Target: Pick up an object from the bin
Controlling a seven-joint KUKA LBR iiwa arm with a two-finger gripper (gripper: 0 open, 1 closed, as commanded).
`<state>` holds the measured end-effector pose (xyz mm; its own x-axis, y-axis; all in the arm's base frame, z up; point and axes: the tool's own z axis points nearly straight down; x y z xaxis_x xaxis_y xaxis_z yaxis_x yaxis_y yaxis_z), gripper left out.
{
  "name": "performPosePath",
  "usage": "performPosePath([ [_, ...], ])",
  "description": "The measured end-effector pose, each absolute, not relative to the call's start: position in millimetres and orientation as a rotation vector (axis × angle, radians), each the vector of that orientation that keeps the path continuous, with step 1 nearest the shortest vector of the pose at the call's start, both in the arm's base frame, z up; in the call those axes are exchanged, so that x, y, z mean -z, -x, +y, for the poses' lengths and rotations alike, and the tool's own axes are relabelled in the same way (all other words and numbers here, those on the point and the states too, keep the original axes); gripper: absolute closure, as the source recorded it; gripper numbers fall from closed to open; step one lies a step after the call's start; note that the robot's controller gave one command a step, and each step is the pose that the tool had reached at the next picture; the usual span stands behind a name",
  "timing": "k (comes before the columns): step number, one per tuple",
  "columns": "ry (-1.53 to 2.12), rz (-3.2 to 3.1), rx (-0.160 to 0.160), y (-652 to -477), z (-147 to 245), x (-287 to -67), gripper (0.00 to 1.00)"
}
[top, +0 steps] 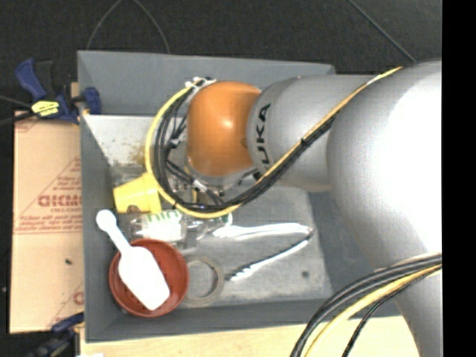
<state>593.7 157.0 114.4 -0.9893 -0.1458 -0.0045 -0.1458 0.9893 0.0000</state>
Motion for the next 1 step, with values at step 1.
performPosePath([
  [1, -0.017, 3.117, -0.012, -555.4, 179.0, -70.3, 0.00],
])
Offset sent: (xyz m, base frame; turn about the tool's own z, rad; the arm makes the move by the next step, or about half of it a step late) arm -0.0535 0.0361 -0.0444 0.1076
